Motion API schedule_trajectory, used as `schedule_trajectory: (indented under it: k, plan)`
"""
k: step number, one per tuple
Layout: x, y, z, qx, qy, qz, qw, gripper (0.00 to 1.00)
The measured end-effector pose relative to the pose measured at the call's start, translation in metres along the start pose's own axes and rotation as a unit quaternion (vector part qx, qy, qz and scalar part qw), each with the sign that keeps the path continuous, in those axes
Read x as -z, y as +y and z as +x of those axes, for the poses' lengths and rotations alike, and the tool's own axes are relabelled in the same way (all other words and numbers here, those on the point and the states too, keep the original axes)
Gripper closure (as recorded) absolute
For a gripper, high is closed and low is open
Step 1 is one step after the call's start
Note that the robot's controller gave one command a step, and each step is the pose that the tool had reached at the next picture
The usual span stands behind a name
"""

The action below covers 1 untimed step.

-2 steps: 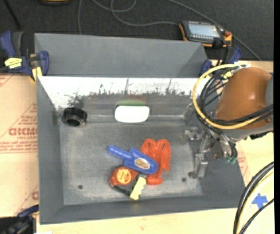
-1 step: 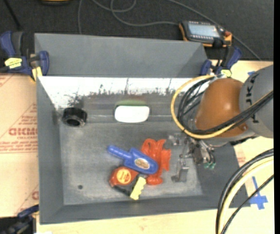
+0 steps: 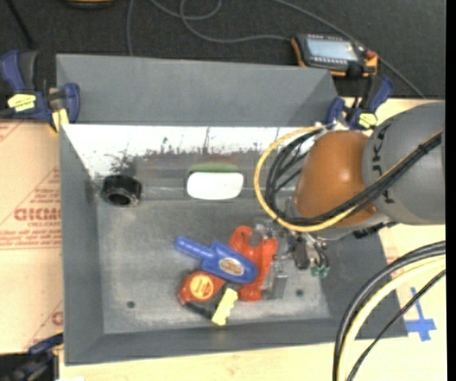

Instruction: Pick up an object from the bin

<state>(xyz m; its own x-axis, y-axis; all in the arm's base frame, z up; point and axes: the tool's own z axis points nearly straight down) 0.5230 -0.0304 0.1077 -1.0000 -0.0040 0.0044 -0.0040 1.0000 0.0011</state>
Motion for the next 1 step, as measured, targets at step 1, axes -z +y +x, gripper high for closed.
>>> schedule_trajectory:
  k: [1]
  plan:
    - [-0.0196, 0.0113, 0.0275, -0.014, -0.0056, 0.0, 0.9999, 0.0]
